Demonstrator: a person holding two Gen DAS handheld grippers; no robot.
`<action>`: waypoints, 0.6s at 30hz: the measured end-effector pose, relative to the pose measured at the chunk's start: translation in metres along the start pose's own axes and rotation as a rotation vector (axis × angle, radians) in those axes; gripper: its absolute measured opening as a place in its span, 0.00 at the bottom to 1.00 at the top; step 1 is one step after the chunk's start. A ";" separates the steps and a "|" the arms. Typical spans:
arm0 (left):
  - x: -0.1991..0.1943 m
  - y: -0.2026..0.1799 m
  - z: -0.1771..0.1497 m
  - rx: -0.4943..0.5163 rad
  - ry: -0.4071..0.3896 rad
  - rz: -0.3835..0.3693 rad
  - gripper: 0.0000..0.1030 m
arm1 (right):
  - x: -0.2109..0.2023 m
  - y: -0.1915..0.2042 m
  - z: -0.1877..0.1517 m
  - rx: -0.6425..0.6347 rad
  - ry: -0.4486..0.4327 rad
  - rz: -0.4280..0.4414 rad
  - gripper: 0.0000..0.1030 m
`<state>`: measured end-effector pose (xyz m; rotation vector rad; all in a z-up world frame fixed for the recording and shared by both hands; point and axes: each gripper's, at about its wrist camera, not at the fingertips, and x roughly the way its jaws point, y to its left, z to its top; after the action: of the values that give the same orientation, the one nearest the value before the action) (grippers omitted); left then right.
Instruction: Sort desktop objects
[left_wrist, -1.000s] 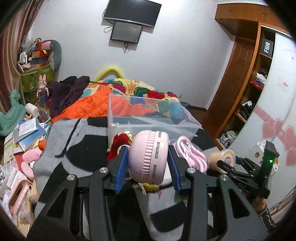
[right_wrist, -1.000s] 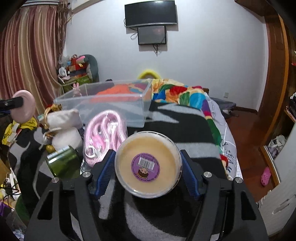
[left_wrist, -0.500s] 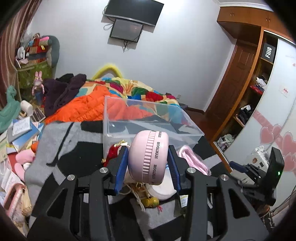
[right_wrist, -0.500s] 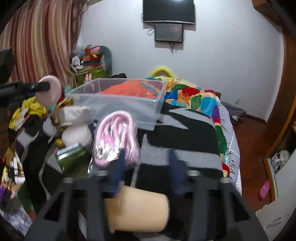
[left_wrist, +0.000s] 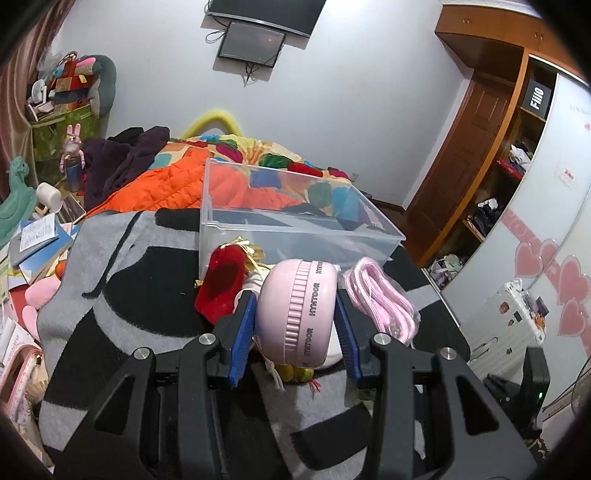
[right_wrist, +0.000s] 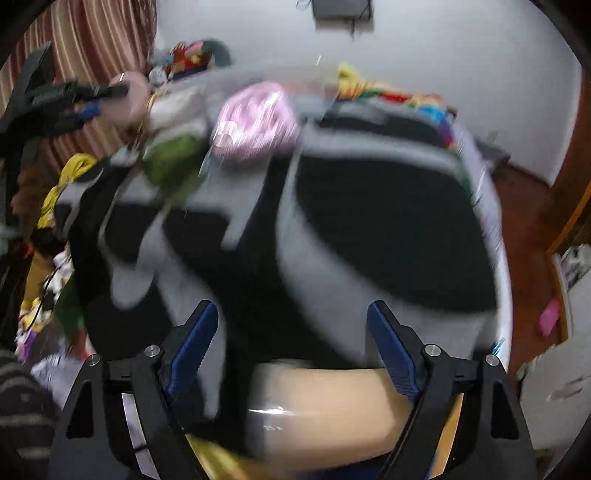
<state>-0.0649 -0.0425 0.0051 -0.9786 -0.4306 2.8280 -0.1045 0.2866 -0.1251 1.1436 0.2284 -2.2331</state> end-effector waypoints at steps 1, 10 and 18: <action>-0.001 -0.003 -0.002 0.010 -0.001 0.006 0.41 | -0.001 0.002 -0.005 -0.007 0.008 -0.005 0.77; -0.003 -0.022 -0.014 0.051 0.009 -0.012 0.41 | -0.054 -0.036 -0.042 0.095 -0.088 -0.147 0.81; 0.001 -0.026 -0.016 0.060 0.026 -0.004 0.41 | -0.013 -0.073 -0.064 0.324 -0.016 -0.043 0.80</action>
<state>-0.0555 -0.0139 0.0007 -1.0008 -0.3427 2.8041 -0.0990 0.3763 -0.1628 1.2951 -0.1224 -2.3748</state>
